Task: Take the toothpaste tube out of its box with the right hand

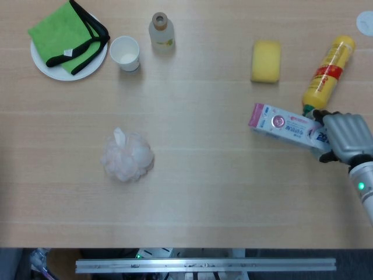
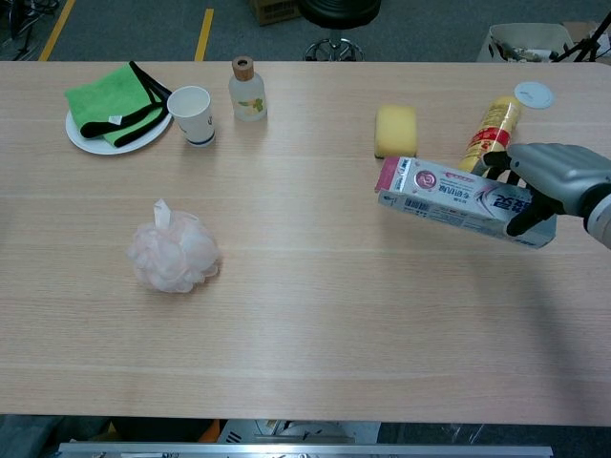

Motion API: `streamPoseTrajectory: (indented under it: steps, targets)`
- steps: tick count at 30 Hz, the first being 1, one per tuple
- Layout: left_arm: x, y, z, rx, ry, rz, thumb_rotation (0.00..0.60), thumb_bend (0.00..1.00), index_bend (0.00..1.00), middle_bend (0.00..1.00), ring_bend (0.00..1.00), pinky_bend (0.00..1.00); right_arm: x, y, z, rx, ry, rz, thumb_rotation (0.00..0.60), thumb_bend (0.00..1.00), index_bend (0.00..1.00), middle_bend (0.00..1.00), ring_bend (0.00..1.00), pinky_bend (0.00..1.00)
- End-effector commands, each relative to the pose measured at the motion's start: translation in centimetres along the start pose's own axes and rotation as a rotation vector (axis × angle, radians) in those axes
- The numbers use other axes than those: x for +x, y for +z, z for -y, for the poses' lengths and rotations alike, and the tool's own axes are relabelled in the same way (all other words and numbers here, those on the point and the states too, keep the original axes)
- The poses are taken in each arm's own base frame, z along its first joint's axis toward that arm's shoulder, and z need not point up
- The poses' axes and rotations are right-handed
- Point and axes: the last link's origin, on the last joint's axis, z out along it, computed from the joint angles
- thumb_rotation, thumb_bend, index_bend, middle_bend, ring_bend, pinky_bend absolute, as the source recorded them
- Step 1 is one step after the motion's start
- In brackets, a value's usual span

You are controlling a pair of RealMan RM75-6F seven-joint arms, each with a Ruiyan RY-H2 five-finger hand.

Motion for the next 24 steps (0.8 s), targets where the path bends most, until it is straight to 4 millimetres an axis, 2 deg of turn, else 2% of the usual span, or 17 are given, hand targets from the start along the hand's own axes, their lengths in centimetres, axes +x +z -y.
streamPoseTrajectory:
  steps: [1,6,12,24]
  targets:
    - [0.1,0.1,-0.3,-0.008,0.003,-0.004,0.6,0.16,0.14,0.04,0.09,0.13,1.8,-0.4,-0.2,0.009,-0.061,0.02,0.6,0.41,0.43,0.43,0.36,0.47]
    - [0.2,0.2,-0.5,-0.011,0.008,-0.004,0.6,0.16,0.14,0.04,0.09,0.13,2.6,-0.3,-0.9,0.0,-0.123,0.08,0.6,0.41,0.43,0.43,0.36,0.47]
    - [0.3,0.3,-0.7,-0.012,0.01,-0.003,0.6,0.16,0.14,0.04,0.09,0.13,2.7,0.2,-1.1,0.008,-0.184,0.16,0.6,0.42,0.43,0.43,0.36,0.47]
    - [0.2,0.3,-0.7,-0.012,0.012,0.0,0.6,0.16,0.14,0.04,0.09,0.13,3.7,1.1,-0.3,0.023,-0.3,0.278,0.6,0.44,0.43,0.44,0.36,0.47]
